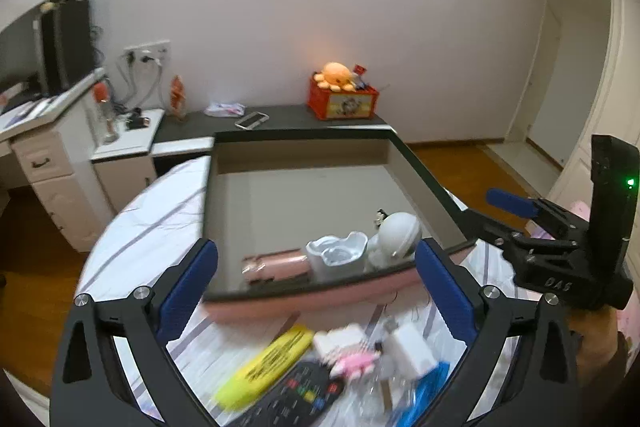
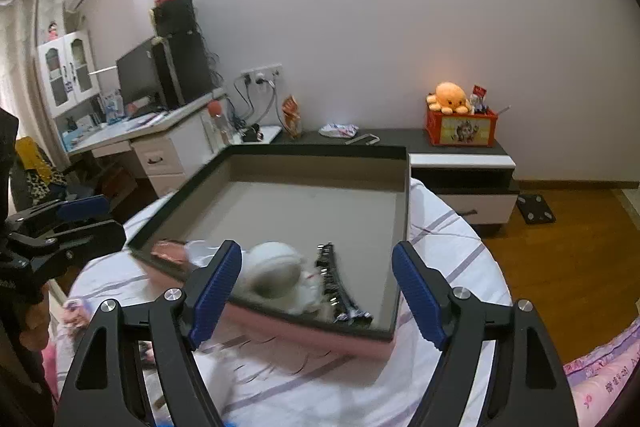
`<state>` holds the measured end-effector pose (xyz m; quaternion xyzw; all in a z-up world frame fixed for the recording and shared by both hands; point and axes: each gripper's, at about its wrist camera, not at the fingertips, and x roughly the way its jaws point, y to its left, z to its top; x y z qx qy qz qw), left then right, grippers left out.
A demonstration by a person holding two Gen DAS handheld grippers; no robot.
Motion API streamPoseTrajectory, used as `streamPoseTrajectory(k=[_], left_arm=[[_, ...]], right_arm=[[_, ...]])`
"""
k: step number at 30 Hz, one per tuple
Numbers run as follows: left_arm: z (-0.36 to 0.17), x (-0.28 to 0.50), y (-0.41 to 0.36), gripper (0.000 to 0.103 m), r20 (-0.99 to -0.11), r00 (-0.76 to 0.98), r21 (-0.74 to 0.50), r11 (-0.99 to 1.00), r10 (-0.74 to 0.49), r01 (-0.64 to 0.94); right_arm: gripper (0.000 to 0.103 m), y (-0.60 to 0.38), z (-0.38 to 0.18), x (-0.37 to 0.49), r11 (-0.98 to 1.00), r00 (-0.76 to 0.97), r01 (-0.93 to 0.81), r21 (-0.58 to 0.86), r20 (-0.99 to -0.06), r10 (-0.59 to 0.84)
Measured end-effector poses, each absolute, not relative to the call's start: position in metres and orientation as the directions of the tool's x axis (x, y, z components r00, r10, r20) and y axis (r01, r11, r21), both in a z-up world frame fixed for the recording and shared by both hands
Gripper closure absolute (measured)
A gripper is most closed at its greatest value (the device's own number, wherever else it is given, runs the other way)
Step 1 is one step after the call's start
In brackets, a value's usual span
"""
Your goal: Organize rigid objects
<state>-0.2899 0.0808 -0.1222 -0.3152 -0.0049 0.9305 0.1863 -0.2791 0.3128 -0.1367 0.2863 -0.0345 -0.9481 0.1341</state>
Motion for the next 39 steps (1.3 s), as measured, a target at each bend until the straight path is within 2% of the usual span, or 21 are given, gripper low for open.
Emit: streamPoseTrajectory(k=[9, 16, 27, 39], left_arm=[[-0.112, -0.213, 0.039, 0.0, -0.545, -0.801, -0.039, -0.961, 0.249, -0.272], [-0.123, -0.169, 0.008, 0.0, -0.568, -0.797, -0.016, -0.971, 0.205, -0.239], [-0.127, -0.125, -0.008, 0.0, -0.576, -0.798, -0.005, -0.977, 0.178, -0.214], [-0.136, -0.115, 0.001, 0.0, -0.599, -0.78, 0.031, -0.968, 0.181, -0.248]], right_arm=[[0.022, 0.296, -0.111, -0.215, -0.956, -0.825, 0.253, 0.147, -0.484, -0.292], [0.02, 0.286, -0.103, -0.164, -0.954, -0.828, 0.261, 0.15, -0.473, -0.301], [0.02, 0.265, -0.113, -0.128, -0.947, -0.793, 0.296, 0.125, -0.52, -0.316], [0.02, 0.248, -0.124, -0.113, -0.943, -0.768, 0.316, 0.104, -0.556, -0.319]])
